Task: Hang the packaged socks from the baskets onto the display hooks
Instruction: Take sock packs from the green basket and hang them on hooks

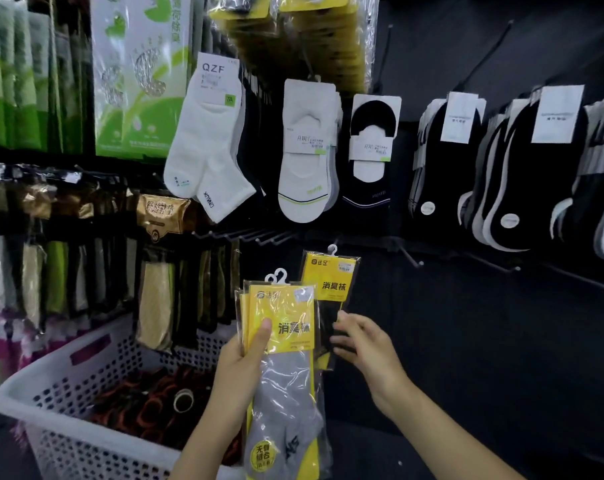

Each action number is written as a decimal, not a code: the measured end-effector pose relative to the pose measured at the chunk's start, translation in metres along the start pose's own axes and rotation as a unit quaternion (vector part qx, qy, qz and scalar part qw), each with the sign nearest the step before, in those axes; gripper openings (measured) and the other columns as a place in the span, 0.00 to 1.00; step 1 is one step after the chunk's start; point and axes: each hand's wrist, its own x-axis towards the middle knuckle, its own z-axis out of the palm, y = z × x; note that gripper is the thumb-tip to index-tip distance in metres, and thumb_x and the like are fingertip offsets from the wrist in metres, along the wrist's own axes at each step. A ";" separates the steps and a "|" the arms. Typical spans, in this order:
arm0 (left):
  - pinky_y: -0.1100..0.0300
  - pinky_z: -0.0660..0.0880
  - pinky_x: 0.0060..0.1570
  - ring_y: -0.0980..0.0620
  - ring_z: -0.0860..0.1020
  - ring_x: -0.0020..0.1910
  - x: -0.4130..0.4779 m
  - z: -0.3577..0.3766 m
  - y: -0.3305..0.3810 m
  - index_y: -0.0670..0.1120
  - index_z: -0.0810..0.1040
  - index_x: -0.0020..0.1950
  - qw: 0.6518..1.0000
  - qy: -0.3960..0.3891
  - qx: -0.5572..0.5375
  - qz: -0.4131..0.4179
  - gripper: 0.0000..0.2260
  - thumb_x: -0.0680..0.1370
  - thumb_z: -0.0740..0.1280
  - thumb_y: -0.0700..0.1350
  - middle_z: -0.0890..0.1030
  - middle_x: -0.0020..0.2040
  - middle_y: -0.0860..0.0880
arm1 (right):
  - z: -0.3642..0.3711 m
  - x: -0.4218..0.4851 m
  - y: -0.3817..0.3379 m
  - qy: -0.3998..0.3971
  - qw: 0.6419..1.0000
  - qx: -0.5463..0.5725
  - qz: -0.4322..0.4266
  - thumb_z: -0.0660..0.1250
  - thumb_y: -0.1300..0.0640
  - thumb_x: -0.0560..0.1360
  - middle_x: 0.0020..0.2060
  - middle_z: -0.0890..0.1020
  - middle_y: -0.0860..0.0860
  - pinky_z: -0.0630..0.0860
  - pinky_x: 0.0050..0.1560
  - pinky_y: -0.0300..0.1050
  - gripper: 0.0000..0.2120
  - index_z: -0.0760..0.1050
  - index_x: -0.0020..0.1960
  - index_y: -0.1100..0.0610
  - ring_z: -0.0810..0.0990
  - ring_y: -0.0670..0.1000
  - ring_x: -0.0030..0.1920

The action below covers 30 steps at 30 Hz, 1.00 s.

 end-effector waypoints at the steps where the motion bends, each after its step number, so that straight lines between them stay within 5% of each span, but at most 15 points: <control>1: 0.66 0.77 0.36 0.51 0.83 0.40 -0.001 0.006 0.000 0.48 0.82 0.48 1.000 -0.008 -0.021 -0.005 0.13 0.75 0.65 0.55 0.85 0.42 0.51 | 0.002 -0.008 0.000 -0.035 0.999 -0.007 -0.002 0.69 0.51 0.74 0.46 0.84 0.55 0.80 0.49 0.45 0.13 0.78 0.53 0.58 0.82 0.51 0.45; 5: 0.68 0.77 0.35 0.52 0.85 0.43 -0.006 0.025 0.004 0.46 0.82 0.52 0.996 -0.012 -0.084 -0.017 0.11 0.75 0.66 0.50 0.86 0.45 0.49 | 0.004 -0.023 0.000 -0.041 0.998 -0.031 -0.039 0.72 0.54 0.72 0.47 0.84 0.55 0.80 0.51 0.48 0.11 0.79 0.50 0.59 0.83 0.52 0.46; 12: 0.68 0.77 0.33 0.53 0.85 0.42 -0.010 0.032 0.003 0.48 0.83 0.50 0.995 -0.020 -0.092 -0.024 0.11 0.71 0.70 0.51 0.86 0.44 0.50 | -0.008 -0.025 -0.005 -0.062 0.995 -0.057 -0.051 0.69 0.57 0.75 0.43 0.85 0.52 0.78 0.38 0.35 0.07 0.80 0.49 0.60 0.84 0.45 0.41; 19: 0.72 0.67 0.31 0.60 0.74 0.30 0.000 0.016 0.000 0.49 0.77 0.35 0.998 0.045 0.026 0.019 0.19 0.74 0.59 0.61 0.75 0.28 0.56 | -0.020 -0.011 -0.012 0.023 0.995 -0.034 -0.092 0.65 0.58 0.77 0.39 0.86 0.50 0.80 0.39 0.37 0.03 0.75 0.50 0.57 0.84 0.47 0.40; 23: 0.65 0.70 0.35 0.55 0.76 0.34 0.008 -0.004 0.001 0.42 0.79 0.41 0.996 0.058 0.054 0.048 0.23 0.74 0.58 0.62 0.79 0.34 0.51 | -0.021 0.004 -0.024 0.056 0.991 -0.055 -0.109 0.65 0.56 0.77 0.42 0.85 0.54 0.78 0.52 0.52 0.03 0.75 0.49 0.54 0.83 0.55 0.46; 27: 0.64 0.66 0.35 0.54 0.72 0.33 0.010 -0.021 0.005 0.50 0.74 0.35 0.993 0.078 0.063 0.064 0.19 0.75 0.58 0.62 0.73 0.32 0.50 | -0.014 0.019 -0.032 0.067 0.988 -0.066 -0.122 0.65 0.57 0.78 0.42 0.85 0.54 0.77 0.54 0.54 0.01 0.74 0.47 0.53 0.81 0.54 0.45; 30: 0.67 0.64 0.30 0.61 0.67 0.24 0.011 -0.031 0.011 0.55 0.69 0.28 0.991 0.110 0.053 0.059 0.18 0.76 0.58 0.61 0.69 0.24 0.57 | -0.006 0.028 -0.032 0.065 0.987 -0.088 -0.117 0.66 0.58 0.77 0.44 0.84 0.61 0.77 0.54 0.56 0.03 0.75 0.49 0.57 0.81 0.63 0.45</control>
